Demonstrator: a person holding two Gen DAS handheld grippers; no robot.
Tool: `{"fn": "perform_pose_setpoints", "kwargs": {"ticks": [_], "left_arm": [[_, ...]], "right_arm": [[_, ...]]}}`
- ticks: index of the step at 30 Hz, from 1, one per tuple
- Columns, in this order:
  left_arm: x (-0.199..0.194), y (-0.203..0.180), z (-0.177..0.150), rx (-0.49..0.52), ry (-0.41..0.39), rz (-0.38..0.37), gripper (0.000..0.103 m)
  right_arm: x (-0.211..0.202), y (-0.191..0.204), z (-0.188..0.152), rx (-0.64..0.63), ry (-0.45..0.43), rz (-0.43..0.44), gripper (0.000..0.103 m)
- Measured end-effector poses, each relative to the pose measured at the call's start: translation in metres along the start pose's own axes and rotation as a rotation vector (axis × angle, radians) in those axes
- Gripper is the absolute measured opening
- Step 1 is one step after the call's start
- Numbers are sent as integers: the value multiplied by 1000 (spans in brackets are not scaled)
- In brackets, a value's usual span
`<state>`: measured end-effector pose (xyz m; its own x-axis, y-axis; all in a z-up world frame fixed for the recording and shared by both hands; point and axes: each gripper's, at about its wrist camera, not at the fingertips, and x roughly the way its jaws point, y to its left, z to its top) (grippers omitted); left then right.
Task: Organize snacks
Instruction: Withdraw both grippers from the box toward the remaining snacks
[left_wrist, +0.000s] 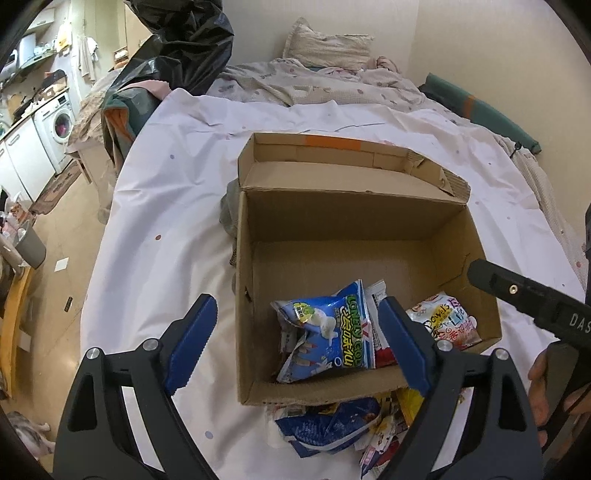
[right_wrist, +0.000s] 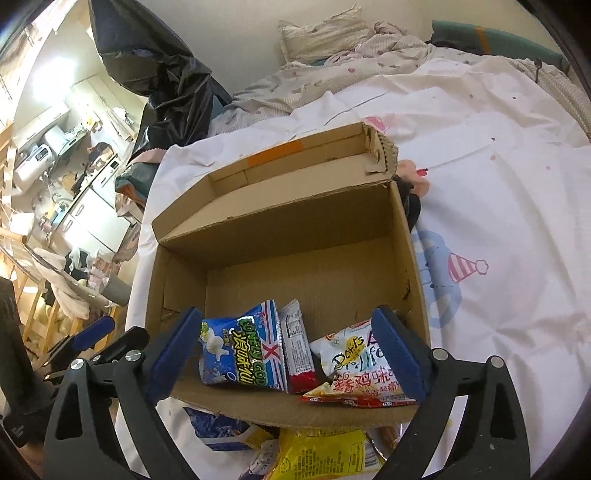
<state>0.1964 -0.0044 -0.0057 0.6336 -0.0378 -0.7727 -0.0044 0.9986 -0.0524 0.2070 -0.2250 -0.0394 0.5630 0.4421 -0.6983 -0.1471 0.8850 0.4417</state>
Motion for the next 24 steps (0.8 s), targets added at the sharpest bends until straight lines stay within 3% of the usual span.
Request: {"fn": "perform_pose_setpoints", "kwargs": {"ticks": [5, 24], "left_arm": [[-8, 4, -7, 12, -10, 17, 92], [-29, 11, -42, -29, 35, 7, 92]], "right_arm": [[-14, 2, -6, -5, -16, -2, 96], [-54, -1, -39, 46, -6, 0, 96]]}}
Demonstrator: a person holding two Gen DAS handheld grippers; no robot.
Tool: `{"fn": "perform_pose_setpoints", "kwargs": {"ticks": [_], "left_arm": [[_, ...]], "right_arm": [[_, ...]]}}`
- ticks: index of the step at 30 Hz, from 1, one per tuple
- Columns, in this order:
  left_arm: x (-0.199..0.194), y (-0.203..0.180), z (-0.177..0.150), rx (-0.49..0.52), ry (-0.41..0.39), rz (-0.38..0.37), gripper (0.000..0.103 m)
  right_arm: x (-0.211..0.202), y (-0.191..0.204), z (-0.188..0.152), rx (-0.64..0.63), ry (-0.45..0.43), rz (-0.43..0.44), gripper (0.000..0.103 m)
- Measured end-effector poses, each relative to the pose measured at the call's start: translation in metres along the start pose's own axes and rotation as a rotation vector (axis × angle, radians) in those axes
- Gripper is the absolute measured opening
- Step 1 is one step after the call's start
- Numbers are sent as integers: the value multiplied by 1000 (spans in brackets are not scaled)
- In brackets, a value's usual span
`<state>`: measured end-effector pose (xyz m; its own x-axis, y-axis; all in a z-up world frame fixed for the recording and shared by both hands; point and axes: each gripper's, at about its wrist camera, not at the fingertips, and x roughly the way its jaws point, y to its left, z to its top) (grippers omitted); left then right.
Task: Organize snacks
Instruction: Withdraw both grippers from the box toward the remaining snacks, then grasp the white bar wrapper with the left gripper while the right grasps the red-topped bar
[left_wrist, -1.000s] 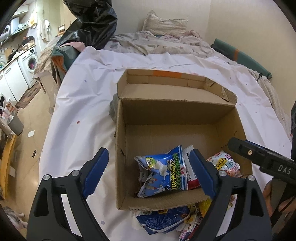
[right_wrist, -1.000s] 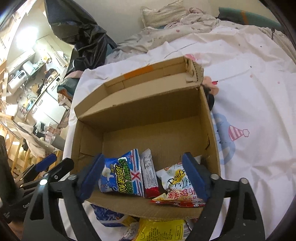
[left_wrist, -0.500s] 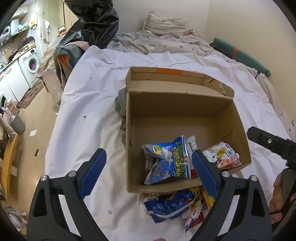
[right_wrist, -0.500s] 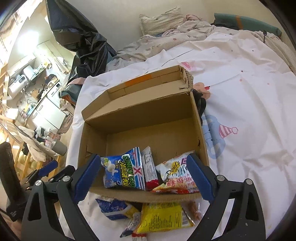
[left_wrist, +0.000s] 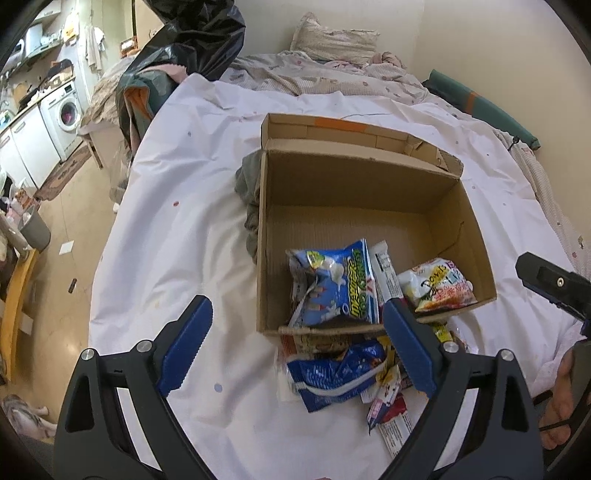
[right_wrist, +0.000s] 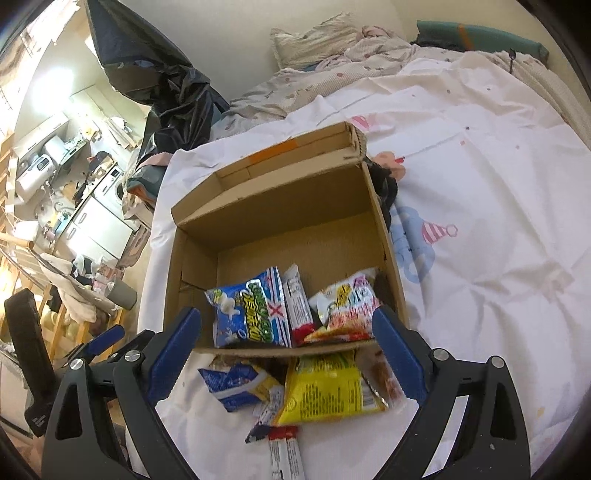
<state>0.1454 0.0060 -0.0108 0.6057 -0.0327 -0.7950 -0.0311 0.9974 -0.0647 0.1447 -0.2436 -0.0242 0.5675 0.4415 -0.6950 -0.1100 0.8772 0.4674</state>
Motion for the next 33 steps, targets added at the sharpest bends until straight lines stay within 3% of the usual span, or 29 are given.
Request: {"fn": "perform_pose_setpoints", "kwargs": {"ticks": [13, 20, 25, 27, 32, 33], "left_arm": [[4, 1, -24, -42, 64, -11, 92], [38, -22, -52, -51, 236, -72, 88], [64, -56, -73, 61, 339, -117, 68], [73, -67, -78, 116, 361, -98, 45], [85, -86, -87, 213, 378, -92, 40], [86, -88, -88, 221, 383, -94, 29]], "right_arm": [[-9, -28, -29, 76, 38, -77, 96], [-8, -54, -38, 105, 77, -139, 96], [-10, -60, -40, 116, 83, -159, 96], [-10, -62, -40, 120, 83, -158, 96], [-6, -60, -39, 107, 93, -164, 96], [-5, -60, -39, 105, 95, -165, 96]]}}
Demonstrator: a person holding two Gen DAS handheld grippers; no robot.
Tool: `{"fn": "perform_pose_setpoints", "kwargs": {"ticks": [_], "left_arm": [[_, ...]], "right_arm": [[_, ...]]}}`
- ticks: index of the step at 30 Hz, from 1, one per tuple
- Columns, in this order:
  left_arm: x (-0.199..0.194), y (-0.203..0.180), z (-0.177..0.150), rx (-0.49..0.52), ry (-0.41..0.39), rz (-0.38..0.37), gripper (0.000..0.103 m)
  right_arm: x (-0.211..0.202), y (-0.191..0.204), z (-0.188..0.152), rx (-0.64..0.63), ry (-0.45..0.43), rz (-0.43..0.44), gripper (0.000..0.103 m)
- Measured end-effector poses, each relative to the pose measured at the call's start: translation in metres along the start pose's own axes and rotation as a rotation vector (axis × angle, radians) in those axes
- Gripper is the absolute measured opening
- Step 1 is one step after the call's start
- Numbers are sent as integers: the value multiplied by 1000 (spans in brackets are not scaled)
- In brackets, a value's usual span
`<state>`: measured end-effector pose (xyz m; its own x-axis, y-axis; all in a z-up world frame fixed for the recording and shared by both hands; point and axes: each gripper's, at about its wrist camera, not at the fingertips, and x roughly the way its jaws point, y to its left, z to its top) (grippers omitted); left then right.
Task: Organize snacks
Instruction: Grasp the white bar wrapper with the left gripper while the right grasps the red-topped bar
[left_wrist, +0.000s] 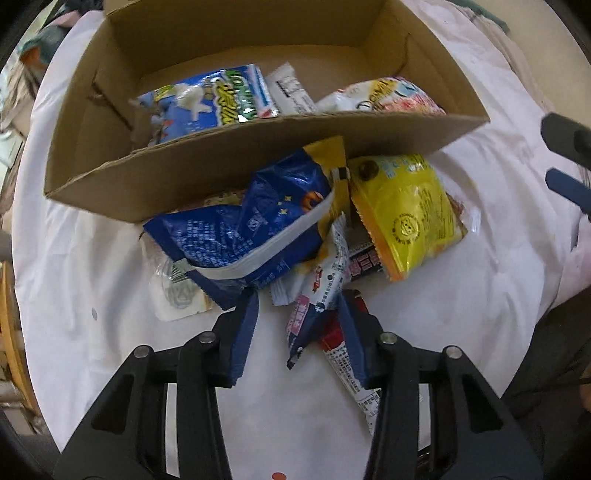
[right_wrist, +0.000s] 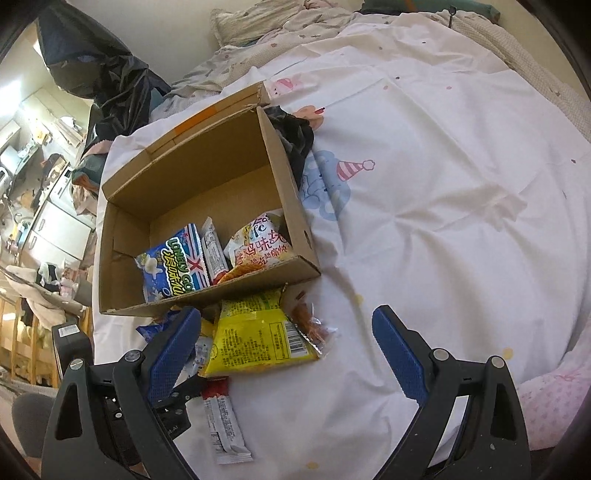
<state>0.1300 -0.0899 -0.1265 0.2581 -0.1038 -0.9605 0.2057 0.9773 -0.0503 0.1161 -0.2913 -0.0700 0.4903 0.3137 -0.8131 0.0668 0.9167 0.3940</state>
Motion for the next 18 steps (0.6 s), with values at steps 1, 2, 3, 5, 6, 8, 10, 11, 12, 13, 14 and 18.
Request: {"fn": "perform_pose_setpoints", "kwargs": {"ticks": [1, 2, 3, 5, 6, 8, 10, 11, 12, 13, 14, 18], "left_arm": [[3, -3, 0, 14, 14, 1, 19], [4, -6, 0, 26, 20, 8, 18], [3, -8, -1, 35, 14, 17, 16], [-2, -11, -4, 42, 1, 27, 15], [-7, -10, -5, 33, -6, 16, 15], [-18, -5, -7, 6, -22, 6, 15], [-30, 3, -11, -27, -31, -4, 15], [-35, 7, -12, -44, -34, -7, 15], [-41, 13, -15, -62, -36, -11, 15], [-45, 20, -17, -75, -37, -10, 15], [-49, 26, -21, -90, -42, -6, 15], [-60, 56, -27, -194, -57, 10, 15]], "right_arm": [[1, 0, 0, -1, 3, -1, 96], [1, 0, 0, 0, 3, -3, 96], [2, 0, 0, 2, 3, -3, 96], [2, 0, 0, 2, 4, 1, 96], [2, 2, 0, -1, 8, 6, 96], [4, 5, -2, -14, 24, 18, 96], [7, 12, -8, -46, 63, 39, 96], [10, 16, -12, -67, 85, 45, 96], [14, 22, -17, -96, 110, 44, 96], [17, 26, -21, -119, 132, 42, 96], [22, 30, -26, -142, 161, 42, 96], [40, 49, -50, -206, 290, 85, 96]]}}
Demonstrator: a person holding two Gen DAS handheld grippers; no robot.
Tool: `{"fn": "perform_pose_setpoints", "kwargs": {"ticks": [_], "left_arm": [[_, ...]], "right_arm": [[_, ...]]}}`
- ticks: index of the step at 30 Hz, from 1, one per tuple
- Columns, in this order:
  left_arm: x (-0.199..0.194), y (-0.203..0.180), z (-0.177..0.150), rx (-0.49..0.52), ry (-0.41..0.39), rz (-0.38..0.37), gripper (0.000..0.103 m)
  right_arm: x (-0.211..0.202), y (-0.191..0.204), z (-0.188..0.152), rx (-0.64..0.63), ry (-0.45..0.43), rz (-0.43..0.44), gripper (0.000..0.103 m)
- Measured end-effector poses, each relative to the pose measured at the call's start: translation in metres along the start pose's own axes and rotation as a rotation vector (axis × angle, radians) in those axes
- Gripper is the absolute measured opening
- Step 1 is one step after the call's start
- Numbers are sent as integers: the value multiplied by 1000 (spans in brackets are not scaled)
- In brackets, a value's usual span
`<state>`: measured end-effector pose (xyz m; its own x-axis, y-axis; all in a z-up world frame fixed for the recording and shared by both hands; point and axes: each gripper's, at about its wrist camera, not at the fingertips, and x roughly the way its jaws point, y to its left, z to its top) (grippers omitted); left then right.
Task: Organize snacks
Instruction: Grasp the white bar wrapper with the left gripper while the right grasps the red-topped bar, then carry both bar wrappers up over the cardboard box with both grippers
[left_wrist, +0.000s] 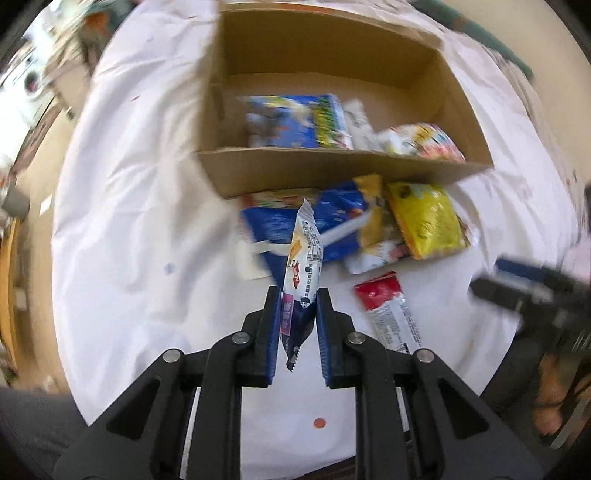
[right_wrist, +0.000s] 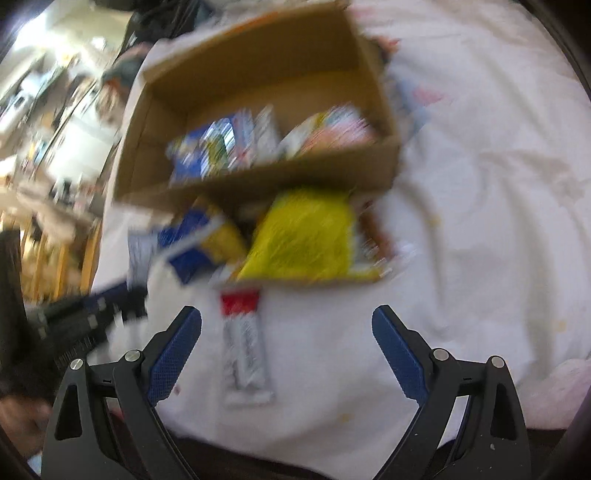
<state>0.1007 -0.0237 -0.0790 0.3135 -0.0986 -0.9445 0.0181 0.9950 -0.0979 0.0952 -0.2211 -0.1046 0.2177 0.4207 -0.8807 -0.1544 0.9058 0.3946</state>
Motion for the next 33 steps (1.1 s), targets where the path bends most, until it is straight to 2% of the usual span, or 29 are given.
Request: {"fn": "perform_pose_setpoints", "kwargs": {"ticks": [7, 11, 14, 15, 17, 18, 19, 21, 33], "left_arm": [[-20, 38, 2, -86, -63, 51, 15], [-9, 53, 4, -162, -24, 36, 15], [-3, 56, 4, -198, -11, 47, 15], [-3, 57, 4, -202, -10, 49, 15], [-2, 56, 4, -202, -11, 52, 15], [-2, 56, 4, -204, -13, 51, 15], [-2, 55, 5, -207, -13, 50, 15], [-2, 56, 5, -219, -14, 47, 15], [2, 61, 5, -232, -13, 86, 15]], "right_arm": [[35, 52, -12, -182, 117, -25, 95], [65, 76, -18, -274, 166, -124, 94], [84, 88, -22, -344, 186, -196, 87], [89, 90, -24, -358, 198, -213, 79], [98, 94, -28, -389, 215, -244, 75], [97, 96, -30, -411, 203, -242, 66], [95, 98, -30, -419, 201, -235, 50], [92, 99, -31, -429, 198, -216, 33], [62, 79, -11, -354, 201, -58, 33]]}}
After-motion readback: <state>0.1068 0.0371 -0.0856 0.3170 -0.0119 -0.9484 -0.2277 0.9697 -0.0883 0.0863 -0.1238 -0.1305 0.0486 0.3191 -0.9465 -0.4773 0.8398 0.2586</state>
